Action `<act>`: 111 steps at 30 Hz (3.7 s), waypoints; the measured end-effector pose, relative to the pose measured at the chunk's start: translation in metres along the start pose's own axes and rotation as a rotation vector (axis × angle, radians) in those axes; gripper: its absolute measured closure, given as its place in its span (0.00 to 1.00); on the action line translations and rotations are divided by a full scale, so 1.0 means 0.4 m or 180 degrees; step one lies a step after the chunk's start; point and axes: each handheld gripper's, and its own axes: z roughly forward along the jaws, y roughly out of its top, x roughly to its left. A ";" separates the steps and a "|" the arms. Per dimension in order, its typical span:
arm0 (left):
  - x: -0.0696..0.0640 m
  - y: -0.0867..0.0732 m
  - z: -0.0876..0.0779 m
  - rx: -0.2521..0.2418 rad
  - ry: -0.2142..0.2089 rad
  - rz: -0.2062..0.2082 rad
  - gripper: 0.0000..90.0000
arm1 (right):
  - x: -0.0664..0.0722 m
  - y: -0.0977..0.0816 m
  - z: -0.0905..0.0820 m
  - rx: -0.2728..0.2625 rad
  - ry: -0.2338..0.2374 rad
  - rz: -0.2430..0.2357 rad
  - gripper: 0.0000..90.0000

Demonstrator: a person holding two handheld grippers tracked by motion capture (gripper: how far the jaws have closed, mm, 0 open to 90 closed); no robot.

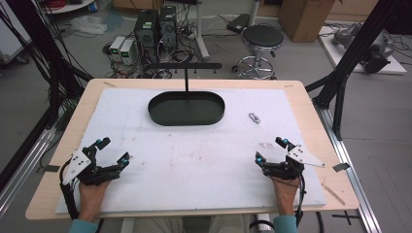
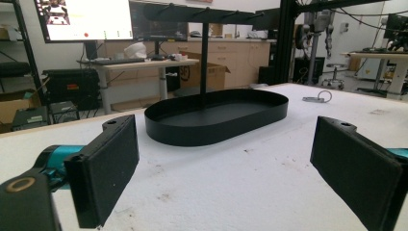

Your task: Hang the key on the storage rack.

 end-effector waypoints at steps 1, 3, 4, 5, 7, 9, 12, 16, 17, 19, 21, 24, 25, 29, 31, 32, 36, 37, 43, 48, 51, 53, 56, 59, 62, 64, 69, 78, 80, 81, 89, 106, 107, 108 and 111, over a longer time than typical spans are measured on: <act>0.001 0.000 0.000 -0.0001 0.0001 -0.0011 0.11 | 0.000 -0.001 -0.002 -0.0021 0.0002 0.0009 0.01; 0.000 0.000 0.000 -0.0002 0.0002 -0.0008 0.11 | -0.003 -0.002 -0.006 -0.0072 -0.0008 0.0044 0.01; 0.000 0.000 0.000 -0.0002 0.0002 -0.0008 0.11 | -0.004 -0.003 -0.007 -0.0080 0.0002 0.0073 0.01; 0.000 0.000 0.000 -0.0001 0.0002 -0.0007 0.11 | -0.006 -0.003 -0.007 -0.0101 0.0005 0.0067 0.01; 0.001 0.000 0.000 0.0003 0.0005 -0.0019 0.11 | -0.004 -0.003 -0.007 -0.0099 0.0003 0.0068 0.01; 0.000 0.000 0.000 -0.0003 0.0002 -0.0006 0.11 | -0.003 -0.003 -0.007 -0.0093 0.0007 0.0046 0.01; 0.000 0.000 0.000 -0.0004 0.0003 -0.0004 0.11 | -0.003 -0.003 -0.007 -0.0099 0.0001 0.0046 0.01; 0.000 0.000 0.000 -0.0004 0.0001 0.0000 0.11 | -0.003 -0.003 -0.007 -0.0099 0.0000 0.0038 0.01; 0.000 0.000 0.000 -0.0008 0.0004 0.0000 0.11 | -0.003 -0.003 -0.007 -0.0099 -0.0004 0.0042 0.01; 0.000 0.000 0.000 -0.0006 0.0004 0.0002 0.11 | -0.003 -0.003 -0.007 -0.0095 -0.0006 0.0053 0.01; 0.000 0.000 0.000 -0.0008 0.0005 0.0002 0.11 | -0.006 -0.002 -0.007 -0.0106 -0.0003 0.0072 0.01; 0.000 0.000 0.000 -0.0007 0.0003 0.0004 0.11 | -0.007 0.000 -0.005 -0.0084 0.0011 0.0090 0.01; 0.000 0.000 0.000 -0.0007 0.0004 0.0002 0.11 | -0.009 0.002 -0.004 -0.0057 0.0030 0.0113 0.01; 0.000 0.000 0.000 -0.0009 0.0004 0.0001 0.11 | -0.012 0.023 -0.002 -0.0036 0.0046 0.0091 0.01; 0.000 0.000 0.000 -0.0007 0.0004 0.0005 0.11 | -0.017 0.043 0.001 0.0008 0.0057 0.0049 0.01; 0.000 0.000 0.000 -0.0007 0.0004 0.0005 0.11 | -0.022 0.056 0.005 0.0031 0.0070 0.0040 0.01; 0.000 0.000 0.000 -0.0009 0.0004 0.0005 0.11 | -0.036 0.101 0.017 0.0114 0.0127 0.0005 0.01; 0.000 0.000 0.000 0.0000 0.0002 0.0014 0.11 | -0.041 0.113 0.022 0.0127 0.0138 0.0003 0.01; 0.000 0.000 0.000 -0.0005 0.0003 0.0005 0.11 | -0.070 0.182 0.060 0.0310 0.0275 -0.0021 0.01; 0.000 0.000 0.000 -0.0007 0.0004 0.0003 0.11 | -0.087 0.212 0.089 0.0406 0.0349 0.0021 0.01; 0.000 0.000 0.001 -0.0007 0.0005 0.0004 0.11 | -0.099 0.230 0.108 0.0470 0.0356 -0.0018 0.01; 0.000 0.000 0.001 -0.0008 0.0004 0.0004 0.11 | -0.110 0.241 0.120 0.0550 0.0361 -0.0038 0.01; 0.000 0.000 0.000 0.0003 0.0003 0.0015 0.11 | -0.127 0.254 0.137 0.0676 0.0412 -0.0043 0.01; -0.001 0.000 0.000 0.0004 0.0002 0.0019 0.11 | -0.143 0.271 0.156 0.0828 0.0416 -0.0079 0.01; -0.001 0.001 0.001 0.0004 0.0002 0.0019 0.11 | -0.159 0.286 0.174 0.0891 0.0420 -0.0089 0.02; -0.001 0.000 0.001 0.0004 0.0001 0.0020 0.11 | -0.171 0.296 0.189 0.0940 0.0408 -0.0087 0.02; -0.001 0.000 0.001 0.0007 0.0006 0.0024 0.11 | -0.197 0.307 0.233 0.1252 0.0509 -0.0077 0.05; -0.001 0.001 0.001 0.0010 0.0002 0.0022 0.11 | -0.226 0.301 0.301 0.1744 0.0505 -0.0171 0.05; -0.001 0.001 0.001 0.0011 0.0000 0.0023 0.11 | -0.234 0.295 0.311 0.1851 0.0496 -0.0176 0.05; -0.001 0.001 0.001 0.0011 0.0000 0.0023 0.11 | -0.237 0.293 0.315 0.1876 0.0483 -0.0177 0.05; -0.001 0.001 0.001 0.0015 -0.0003 0.0021 0.11 | -0.260 0.269 0.342 0.2062 0.0373 -0.0127 0.06; 0.000 0.001 0.001 0.0014 -0.0003 0.0018 0.11 | -0.280 0.215 0.381 0.2550 0.0283 -0.0095 0.30; 0.000 0.001 0.001 0.0013 -0.0002 0.0016 0.11 | -0.280 0.214 0.381 0.2572 0.0277 -0.0072 0.32; 0.000 0.001 0.001 0.0014 -0.0002 0.0017 0.11 | -0.280 0.212 0.382 0.2594 0.0282 -0.0069 0.35; 0.000 0.001 0.001 0.0014 -0.0002 0.0017 0.11 | -0.280 0.208 0.386 0.2664 0.0260 -0.0112 0.42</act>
